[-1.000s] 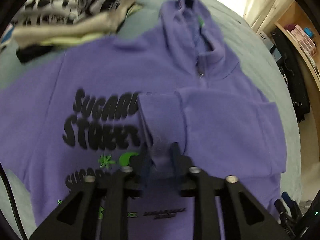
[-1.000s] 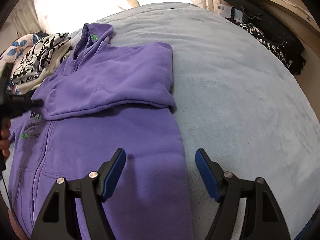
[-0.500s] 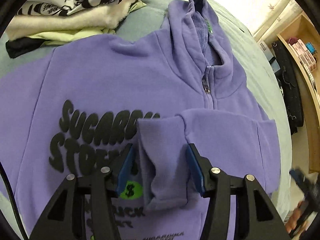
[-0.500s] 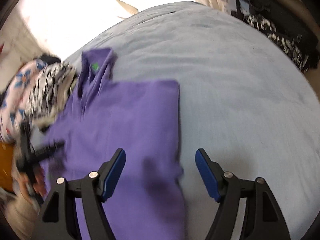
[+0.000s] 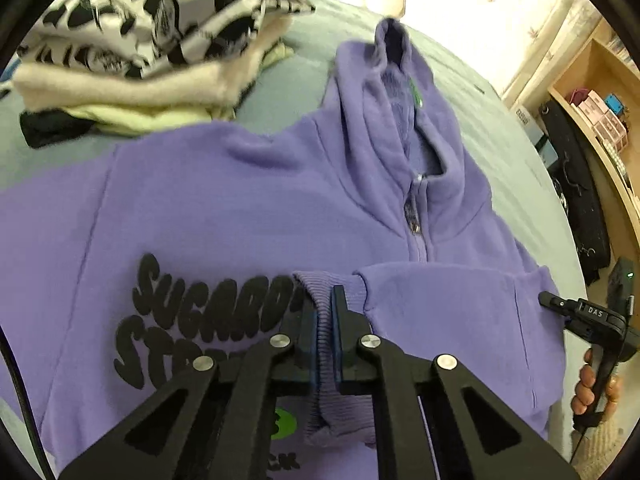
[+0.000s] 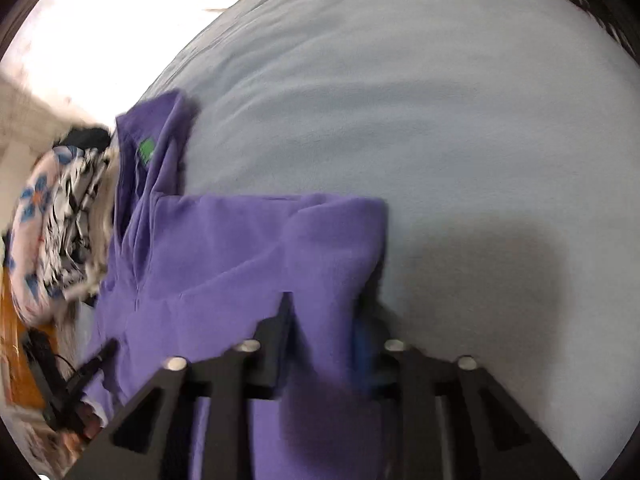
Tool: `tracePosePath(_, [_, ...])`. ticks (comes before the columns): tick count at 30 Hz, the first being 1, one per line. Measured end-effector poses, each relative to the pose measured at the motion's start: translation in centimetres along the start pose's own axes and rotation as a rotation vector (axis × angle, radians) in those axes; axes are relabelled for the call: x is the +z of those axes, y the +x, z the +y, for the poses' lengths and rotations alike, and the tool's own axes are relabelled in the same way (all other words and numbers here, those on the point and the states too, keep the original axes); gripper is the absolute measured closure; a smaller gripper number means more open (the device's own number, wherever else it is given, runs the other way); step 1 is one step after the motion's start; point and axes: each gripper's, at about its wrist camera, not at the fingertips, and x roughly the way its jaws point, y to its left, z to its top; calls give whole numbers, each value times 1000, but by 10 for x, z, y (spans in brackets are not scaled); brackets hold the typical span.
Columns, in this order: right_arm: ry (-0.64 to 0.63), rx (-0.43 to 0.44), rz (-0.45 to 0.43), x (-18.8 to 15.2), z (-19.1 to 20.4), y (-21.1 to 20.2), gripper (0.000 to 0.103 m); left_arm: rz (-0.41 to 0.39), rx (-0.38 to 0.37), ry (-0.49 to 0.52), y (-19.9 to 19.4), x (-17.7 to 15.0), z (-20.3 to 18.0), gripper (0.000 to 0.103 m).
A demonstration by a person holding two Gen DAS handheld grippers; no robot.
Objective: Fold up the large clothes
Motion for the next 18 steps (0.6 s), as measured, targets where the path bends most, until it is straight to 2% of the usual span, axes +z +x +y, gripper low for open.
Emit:
tracePosePath(2, [-42, -25, -91, 3, 11, -16, 83, -62, 11, 6, -10, 2, 0, 100])
tracePosePath(3, [-47, -36, -117, 5, 10, -20, 83, -107, 23, 16, -13, 3, -1, 100])
tracePosePath(4, [-43, -63, -128, 6, 9, -17, 83, -121, 33, 21, -12, 3, -1, 100])
tracePosePath(5, [-43, -111, -90, 6, 6, -3, 83, -115, 49, 30, -8, 3, -1, 100])
tracePosePath(7, [-61, -175, -31, 5, 3, 18, 76, -63, 114, 58, 11, 1, 0, 99])
tracePosePath(8, [-64, -183, -40, 3, 2, 18, 71, -41, 122, 56, 18, -1, 3, 99])
tracePosePath(9, [-47, -177, -41, 2, 0, 12, 62, -40, 120, 53, 18, -1, 3, 96])
tracePosePath(11, [13, -146, -24, 3, -7, -3, 53, -32, 116, 36, 14, 2, 4, 92])
tracePosePath(14, [44, -44, -28, -7, -21, -32, 52, 1, 95, -7, 1, 6, 13, 83])
tracePosePath(18, [37, 15, -14, -40, -42, -63, 51, -10, 61, -21, -20, -6, 22, 81])
